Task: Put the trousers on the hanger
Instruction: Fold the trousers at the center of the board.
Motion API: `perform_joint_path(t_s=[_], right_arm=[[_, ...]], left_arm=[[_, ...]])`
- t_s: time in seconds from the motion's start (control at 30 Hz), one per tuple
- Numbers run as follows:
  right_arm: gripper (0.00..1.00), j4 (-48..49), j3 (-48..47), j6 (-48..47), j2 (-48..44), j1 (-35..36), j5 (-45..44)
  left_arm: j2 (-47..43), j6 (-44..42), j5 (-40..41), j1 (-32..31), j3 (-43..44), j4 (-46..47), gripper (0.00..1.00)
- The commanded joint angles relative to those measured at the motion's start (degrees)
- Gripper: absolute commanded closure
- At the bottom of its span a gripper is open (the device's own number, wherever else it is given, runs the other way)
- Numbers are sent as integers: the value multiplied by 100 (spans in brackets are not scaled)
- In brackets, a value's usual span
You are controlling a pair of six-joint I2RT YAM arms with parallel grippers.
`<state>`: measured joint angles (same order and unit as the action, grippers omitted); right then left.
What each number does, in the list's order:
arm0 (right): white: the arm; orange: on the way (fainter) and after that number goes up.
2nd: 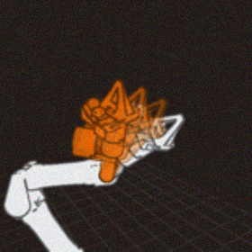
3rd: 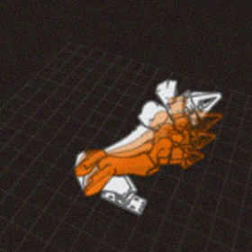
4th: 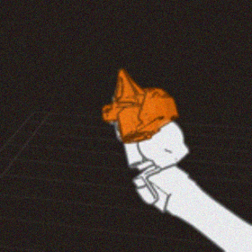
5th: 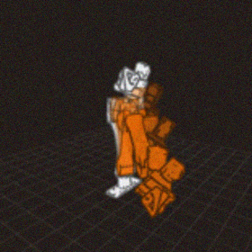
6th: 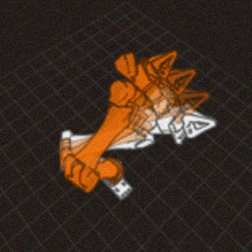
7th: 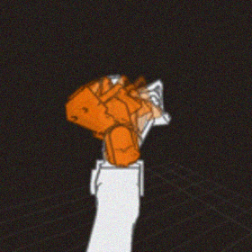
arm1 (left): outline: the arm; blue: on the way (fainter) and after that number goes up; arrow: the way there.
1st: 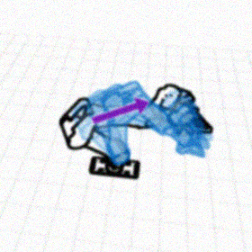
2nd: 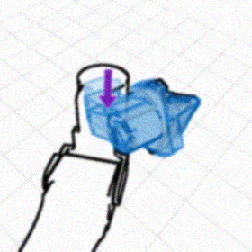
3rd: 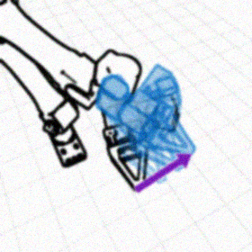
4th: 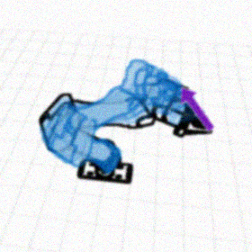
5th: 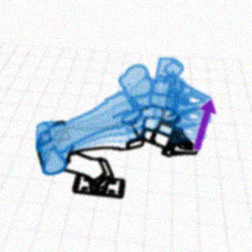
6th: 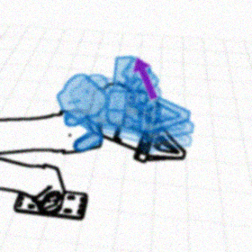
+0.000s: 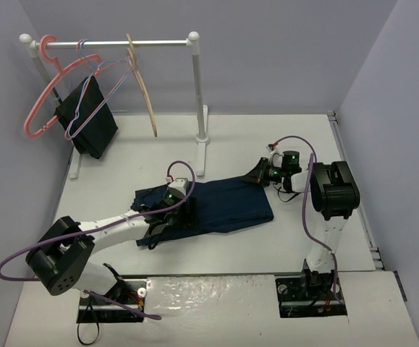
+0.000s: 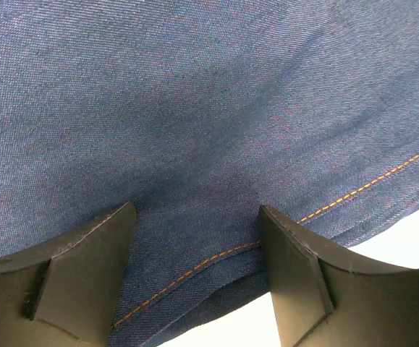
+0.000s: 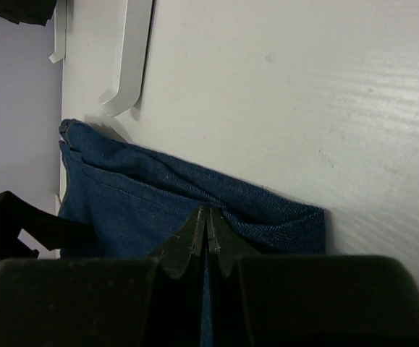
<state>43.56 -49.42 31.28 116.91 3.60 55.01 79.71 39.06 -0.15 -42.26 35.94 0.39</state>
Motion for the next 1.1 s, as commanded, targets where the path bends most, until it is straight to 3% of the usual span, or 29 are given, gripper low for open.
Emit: perform_joint_path(t_s=[0.0, 0.23, 0.57, 0.67, 0.83, 0.9, 1.07], right_arm=[[100, -62, -400, -268, 47, -144, -554], [99, -716, -114, -275, -1667, -26, -791], [99, 221, 3129, 821, -4610, 246, -1531], [99, 692, 4178, 1159, -4878, 229, -1913], [99, 724, 4612, 1386, -4956, 211, -2461], [99, 66, 4530, 1510, -5154, 202, -3076], [97, -1655, 4241, 1293, -6027, 194, -3667]], left_arm=[[-233, 70, 108, 88, -89, 149, 34], [-263, -132, 91, 89, 669, -273, 34], [13, -335, 15, 113, 828, -227, 34], [288, -216, -160, 148, 731, 73, 34], [548, 59, -142, 203, 498, 376, 34], [607, 108, -113, 269, 402, 417, 34], [461, 132, -126, 474, 364, 291, 34]])
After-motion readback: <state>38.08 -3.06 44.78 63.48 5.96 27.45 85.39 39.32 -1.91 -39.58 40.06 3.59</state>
